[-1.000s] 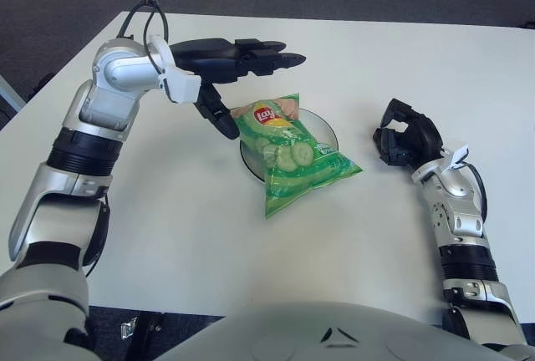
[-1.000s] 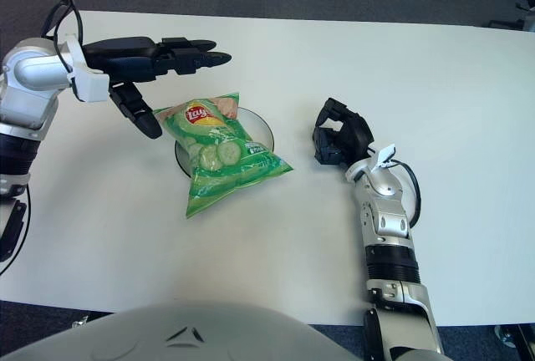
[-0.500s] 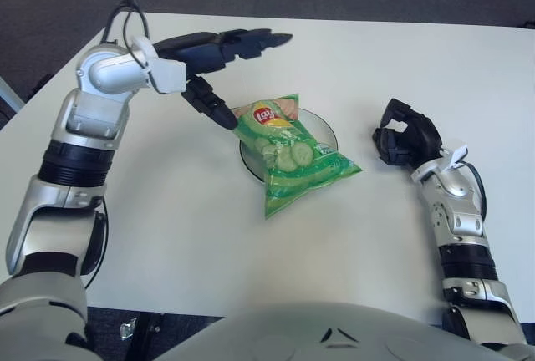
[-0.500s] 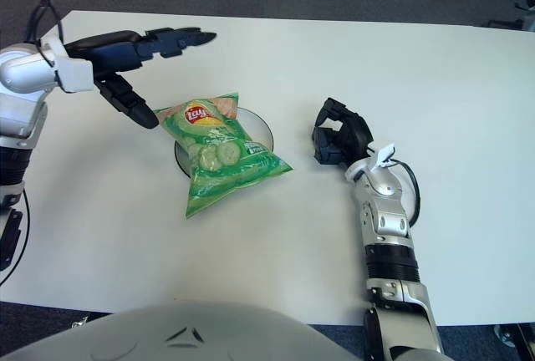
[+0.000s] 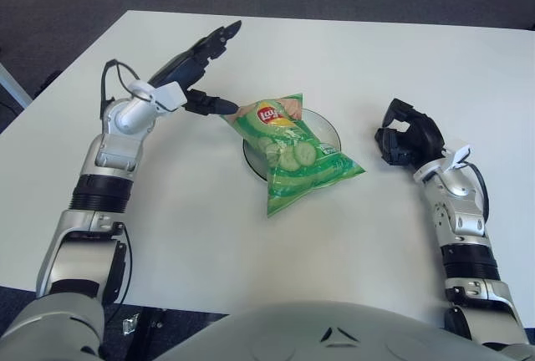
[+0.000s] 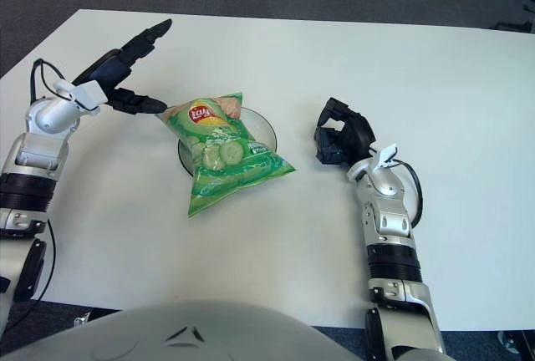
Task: Put the snack into the plate.
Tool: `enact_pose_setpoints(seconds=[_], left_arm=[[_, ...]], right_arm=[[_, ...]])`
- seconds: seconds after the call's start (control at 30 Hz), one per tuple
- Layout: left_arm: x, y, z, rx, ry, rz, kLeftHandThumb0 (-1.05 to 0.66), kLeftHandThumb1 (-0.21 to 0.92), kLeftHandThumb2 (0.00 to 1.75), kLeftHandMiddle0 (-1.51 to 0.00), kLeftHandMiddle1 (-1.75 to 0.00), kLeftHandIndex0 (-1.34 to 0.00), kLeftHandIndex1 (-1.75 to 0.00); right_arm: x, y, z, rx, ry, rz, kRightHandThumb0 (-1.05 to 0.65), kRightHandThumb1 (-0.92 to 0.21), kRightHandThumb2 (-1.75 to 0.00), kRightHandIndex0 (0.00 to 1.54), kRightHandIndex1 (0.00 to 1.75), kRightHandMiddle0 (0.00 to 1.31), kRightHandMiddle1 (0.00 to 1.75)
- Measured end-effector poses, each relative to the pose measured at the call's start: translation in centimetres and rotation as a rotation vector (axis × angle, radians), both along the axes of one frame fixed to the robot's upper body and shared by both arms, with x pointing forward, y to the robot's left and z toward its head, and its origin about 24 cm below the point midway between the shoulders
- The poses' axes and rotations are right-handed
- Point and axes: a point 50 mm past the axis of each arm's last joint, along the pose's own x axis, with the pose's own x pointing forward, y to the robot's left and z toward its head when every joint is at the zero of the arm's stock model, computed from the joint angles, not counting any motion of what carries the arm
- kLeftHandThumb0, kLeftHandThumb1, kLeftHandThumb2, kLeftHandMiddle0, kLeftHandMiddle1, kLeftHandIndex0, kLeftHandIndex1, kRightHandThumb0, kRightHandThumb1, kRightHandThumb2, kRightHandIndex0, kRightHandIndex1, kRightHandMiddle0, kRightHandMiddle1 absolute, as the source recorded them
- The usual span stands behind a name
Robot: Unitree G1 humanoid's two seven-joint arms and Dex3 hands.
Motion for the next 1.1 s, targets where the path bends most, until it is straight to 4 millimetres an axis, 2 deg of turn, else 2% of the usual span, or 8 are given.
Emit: enact_pose_setpoints(seconds=[0.23,0.33,0.47,0.53,0.63,0.77,0.83,1.1], left_arm=[[-0.3,2.7,-5.1,-0.177,0.201,0.075,-1.05,0.92,1.04,-0.26,-0.14,0.0,-0.48],[-0.6,2.9,-6.5,-0.29,0.27,0.105,-1.05,0.92,1.1,-0.36,-0.4,0.0,-0.74],[-0.6,2.9,-6.8,-0.467,0.275,0.159,-1.05,0.92,1.14,-0.39,-0.73,0.0,-0.99],[-0.7,2.8,-7.0,-0.563,0.272,0.199,-1.05,0.92,1.15,-0.48,-1.02,-0.07,-1.26],[-0.7,2.6,-7.2,-0.657,0.268,0.258,-1.04,0.92,1.15,-0.56,-1.27,-0.16,-1.46],[-0.8,3.5,-6.8,-0.771,0.204,0.364,-1.01,0.92,1.15,-0.64,-1.49,-0.24,-1.59],[-0.9,3.9,-6.7,-0.82,0.173,0.422,-0.98,0.92,1.12,-0.74,-1.64,-0.33,-1.68],[-1.5,3.7,-6.8,-0.934,0.14,0.538,-0.79,0.92,1.06,-0.99,-1.74,-0.58,-1.74]], right_arm=[[-0.1,-0.1,-0.1,-0.003,0.005,-0.003,-0.5,-0.28,-1.37,1.28,1.75,0.65,1.75],[-0.2,-0.3,-0.1,-0.006,0.008,-0.006,-0.5,-0.28,-1.36,1.29,1.75,0.65,1.75],[-0.2,-0.4,-0.2,-0.012,0.014,-0.006,-0.5,-0.28,-1.36,1.29,1.75,0.65,1.75],[-0.3,-0.5,-0.2,-0.016,0.016,-0.007,-0.5,-0.28,-1.36,1.29,1.75,0.65,1.75],[-0.3,-0.6,-0.1,-0.02,0.015,-0.006,-0.5,-0.28,-1.36,1.29,1.75,0.64,1.75],[-0.3,-0.7,-0.1,-0.025,0.016,-0.007,-0.5,-0.28,-1.36,1.29,1.75,0.64,1.75],[-0.3,-0.8,-0.1,-0.028,0.016,-0.008,-0.5,-0.28,-1.36,1.29,1.75,0.64,1.75],[-0.3,-1.0,-0.1,-0.035,0.019,-0.009,-0.49,-0.28,-1.36,1.29,1.75,0.64,1.75]])
